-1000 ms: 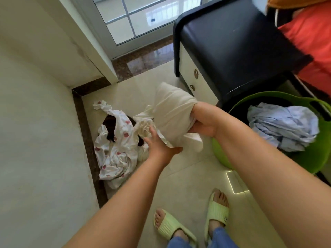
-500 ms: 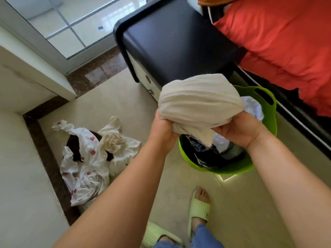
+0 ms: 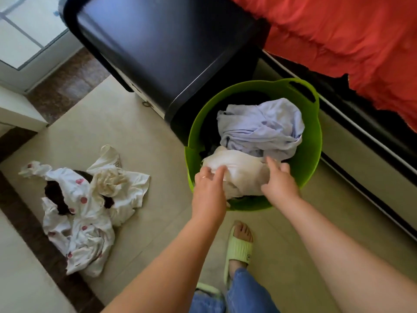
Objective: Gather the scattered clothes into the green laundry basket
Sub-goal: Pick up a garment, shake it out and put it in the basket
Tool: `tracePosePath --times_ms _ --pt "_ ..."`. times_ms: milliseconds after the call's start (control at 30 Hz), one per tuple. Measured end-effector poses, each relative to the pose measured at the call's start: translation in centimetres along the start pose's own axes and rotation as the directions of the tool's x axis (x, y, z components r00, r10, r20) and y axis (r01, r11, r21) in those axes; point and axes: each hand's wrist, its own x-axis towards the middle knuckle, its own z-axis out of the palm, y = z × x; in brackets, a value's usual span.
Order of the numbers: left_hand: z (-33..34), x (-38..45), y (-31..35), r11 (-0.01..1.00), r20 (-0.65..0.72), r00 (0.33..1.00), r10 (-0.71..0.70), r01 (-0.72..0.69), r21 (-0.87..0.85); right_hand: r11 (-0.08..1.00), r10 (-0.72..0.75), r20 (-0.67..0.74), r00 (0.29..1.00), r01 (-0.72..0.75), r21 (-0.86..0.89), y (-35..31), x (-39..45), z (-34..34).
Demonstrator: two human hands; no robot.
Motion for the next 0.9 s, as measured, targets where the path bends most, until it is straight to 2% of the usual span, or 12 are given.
tracePosePath --times_ms 67,133,267,367,433,467,533,700,767,900 --pt "0.4 0.4 -0.3 0.958 0.022 0.988 0.152 -0.152 0.242 0.994 -0.104 -0.019 0.994 0.104 -0.02 -0.8 0.3 0.9" --pt "0.4 1.5 -0.6 0.908 0.127 0.976 0.177 -0.212 0.361 0.99 -0.141 0.058 0.988 0.141 -0.009 -1.1 0.9 1.9" --pt "0.9 4.4 -1.3 0.854 0.345 0.932 0.107 -0.264 0.449 0.982 -0.128 0.23 0.965 0.156 -0.107 -1.5 2.9 3.1" --pt "2.3 6.3 -1.6 0.795 0.562 0.827 -0.016 -0.33 0.509 0.947 -0.125 0.469 0.875 0.245 -0.206 -1.9 3.8 4.3" --pt "3.0 6.5 -1.5 0.776 0.643 0.754 -0.13 -0.327 0.54 0.91 -0.056 0.593 0.803 0.286 -0.302 -2.3 3.5 4.9" --pt "3.2 6.4 -1.4 0.788 0.657 0.735 -0.166 -0.302 0.537 0.899 -0.021 0.61 0.792 0.283 -0.336 -2.6 3.4 5.0" --pt "3.0 6.2 -1.3 0.832 0.647 0.746 -0.158 -0.252 0.494 0.908 -0.013 0.554 0.832 0.243 -0.343 -3.1 3.3 5.2" --pt "0.7 5.4 -2.8 0.899 0.482 0.871 0.091 -0.28 0.337 0.969 0.064 0.219 0.974 -0.008 -0.247 -4.3 2.2 3.6" --pt "-1.1 5.0 -3.8 0.936 0.364 0.92 0.144 -0.246 0.252 0.975 0.054 0.082 0.995 -0.035 -0.217 -5.2 1.4 2.5" --pt "-4.4 4.8 -6.9 0.982 0.144 0.985 0.094 -0.116 0.149 0.991 -0.038 -0.078 0.996 0.028 -0.128 -7.4 0.1 1.1"
